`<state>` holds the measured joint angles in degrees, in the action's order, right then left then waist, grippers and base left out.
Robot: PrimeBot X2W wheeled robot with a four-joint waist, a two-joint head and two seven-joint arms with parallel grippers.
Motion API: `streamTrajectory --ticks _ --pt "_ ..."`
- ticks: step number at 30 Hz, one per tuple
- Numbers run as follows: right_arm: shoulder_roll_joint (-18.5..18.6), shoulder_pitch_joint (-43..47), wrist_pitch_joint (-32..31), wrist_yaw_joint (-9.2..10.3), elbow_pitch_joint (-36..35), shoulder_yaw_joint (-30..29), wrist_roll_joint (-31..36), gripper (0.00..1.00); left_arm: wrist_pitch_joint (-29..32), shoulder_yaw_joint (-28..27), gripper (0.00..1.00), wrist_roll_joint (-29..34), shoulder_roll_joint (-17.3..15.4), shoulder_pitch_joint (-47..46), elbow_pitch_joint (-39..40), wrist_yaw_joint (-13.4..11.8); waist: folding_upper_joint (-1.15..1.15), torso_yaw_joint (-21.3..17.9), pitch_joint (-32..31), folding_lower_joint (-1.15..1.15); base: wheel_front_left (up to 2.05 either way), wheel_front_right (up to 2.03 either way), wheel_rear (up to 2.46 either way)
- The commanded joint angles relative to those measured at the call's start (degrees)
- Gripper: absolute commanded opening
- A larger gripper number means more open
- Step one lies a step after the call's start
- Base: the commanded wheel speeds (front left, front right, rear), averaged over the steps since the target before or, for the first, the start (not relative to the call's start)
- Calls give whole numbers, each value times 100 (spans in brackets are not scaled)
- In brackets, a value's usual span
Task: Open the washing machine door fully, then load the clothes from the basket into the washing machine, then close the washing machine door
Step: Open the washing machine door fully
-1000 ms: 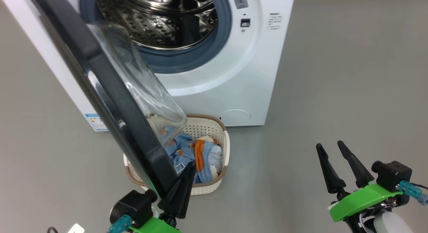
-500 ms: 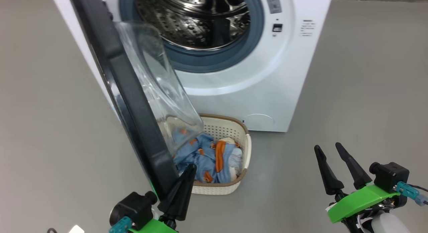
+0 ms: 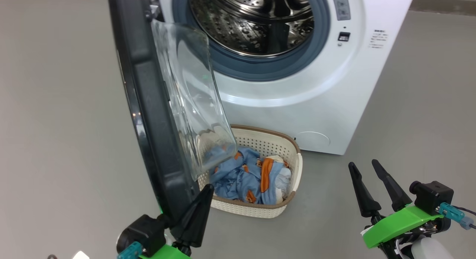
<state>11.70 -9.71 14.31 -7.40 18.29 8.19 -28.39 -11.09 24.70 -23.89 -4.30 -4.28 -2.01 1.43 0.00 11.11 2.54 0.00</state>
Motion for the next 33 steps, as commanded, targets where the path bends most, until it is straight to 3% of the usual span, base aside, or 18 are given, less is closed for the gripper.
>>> streamTrajectory --ticks 1,10,33 --pt "11 -157 69 -9 -115 101 -32 100 -9 -359 0 -69 -147 -125 141 -133 0 65 -19 0 0 0 0" --pt "-43 -160 69 -9 -107 113 -32 100 52 -473 0 -109 -288 -69 254 -230 0 246 -25 0 0 0 0" --pt "-102 -188 69 -9 -87 121 -17 100 263 -1384 0 -411 -1045 -73 275 -517 0 571 115 0 0 0 0"
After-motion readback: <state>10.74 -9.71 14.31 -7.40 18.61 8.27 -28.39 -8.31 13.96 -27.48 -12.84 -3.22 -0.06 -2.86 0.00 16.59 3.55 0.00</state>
